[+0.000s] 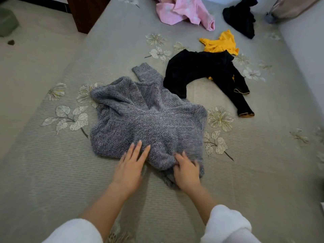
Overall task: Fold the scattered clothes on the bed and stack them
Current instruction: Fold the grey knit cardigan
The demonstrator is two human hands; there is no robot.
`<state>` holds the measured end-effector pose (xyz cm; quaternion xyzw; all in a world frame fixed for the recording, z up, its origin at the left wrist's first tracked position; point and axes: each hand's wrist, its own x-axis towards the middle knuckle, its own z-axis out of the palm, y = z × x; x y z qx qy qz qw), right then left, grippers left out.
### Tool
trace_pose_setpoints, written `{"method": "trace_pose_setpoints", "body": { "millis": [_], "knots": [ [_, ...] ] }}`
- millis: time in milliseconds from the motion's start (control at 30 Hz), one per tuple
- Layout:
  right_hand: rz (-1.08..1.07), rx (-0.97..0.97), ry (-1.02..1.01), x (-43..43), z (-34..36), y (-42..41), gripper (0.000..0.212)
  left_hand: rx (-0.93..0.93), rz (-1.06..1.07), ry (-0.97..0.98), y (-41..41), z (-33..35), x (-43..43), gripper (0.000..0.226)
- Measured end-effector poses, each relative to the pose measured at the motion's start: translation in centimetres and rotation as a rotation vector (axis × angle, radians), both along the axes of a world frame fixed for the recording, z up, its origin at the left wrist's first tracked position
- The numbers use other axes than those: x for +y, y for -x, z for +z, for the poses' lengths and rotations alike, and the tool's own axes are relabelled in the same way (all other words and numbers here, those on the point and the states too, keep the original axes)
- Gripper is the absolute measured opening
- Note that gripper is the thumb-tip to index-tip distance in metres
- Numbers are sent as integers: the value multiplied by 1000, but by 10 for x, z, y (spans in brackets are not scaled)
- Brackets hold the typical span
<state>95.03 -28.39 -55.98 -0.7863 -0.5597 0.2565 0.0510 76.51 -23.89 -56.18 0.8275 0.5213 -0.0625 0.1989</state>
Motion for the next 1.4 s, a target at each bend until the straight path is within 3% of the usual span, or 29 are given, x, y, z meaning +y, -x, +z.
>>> {"method": "trace_pose_setpoints", "body": {
  "millis": [33, 100, 200, 333, 433, 533, 600, 633, 733, 767, 800, 867, 933, 967, 1033, 1100, 1133, 1200, 1267, 1333, 1400],
  "knots": [
    [-82, 189, -39, -2, 5, -3, 13, 4, -2, -3, -2, -1, 1, 82],
    [-117, 375, -78, -7, 22, -16, 24, -59, 5, -56, -5, 1, 3, 80],
    [-74, 527, 120, -28, 41, -38, 27, -162, -58, -108, -8, 16, -6, 36],
    [-10, 513, 487, -63, 52, -54, 28, -84, -219, 265, 2, 44, -47, 16],
    [111, 457, 757, -89, 59, -54, 24, -2, -294, 532, 16, 50, -82, 29],
    [266, 451, 980, -112, 61, -49, 24, 17, -304, 830, 28, 48, -109, 24],
    [241, 441, 918, -114, 55, -53, 20, -95, -147, 883, 35, 43, -119, 14],
    [214, 381, 781, -112, 53, -58, 17, -180, -17, 794, 38, 41, -122, 11],
    [-42, 195, 258, -91, 53, -61, 12, -267, 346, 133, 37, 38, -112, 28],
    [-111, 157, 103, -81, 56, -57, 18, -245, 418, 4, 35, 37, -105, 44],
    [-131, 110, 0, -70, 57, -54, 32, -222, 483, 6, 33, 36, -96, 60],
    [-60, 11, 23, -51, 51, -45, 71, -204, 587, 208, 29, 32, -80, 77],
    [60, 49, 224, -43, 45, -29, 98, -194, 629, 316, 25, 27, -75, 63],
    [108, 74, 310, -44, 39, -21, 100, -198, 633, 297, 24, 28, -75, 51],
    [201, 32, 345, -54, 27, -7, 74, -286, 609, 291, 26, 36, -79, 33],
    [203, 50, 159, -70, 21, -1, 22, -480, 532, 359, 34, 50, -93, 17],
    [143, 148, 77, -78, 21, -1, 4, -553, 480, 376, 40, 56, -103, 13],
    [-37, 311, -27, -96, 28, -9, 16, -582, 374, 316, 54, 63, -131, 24],
    [-81, 297, -102, -119, 33, -29, 23, -510, 319, 301, 67, 54, -159, 29],
    [106, 164, 86, -144, 32, -47, 21, -410, 207, 452, 73, 41, -183, 29],
    [268, 52, 454, -165, 27, -59, 10, -332, 45, 574, 66, 33, -201, 21]
  ]
}}
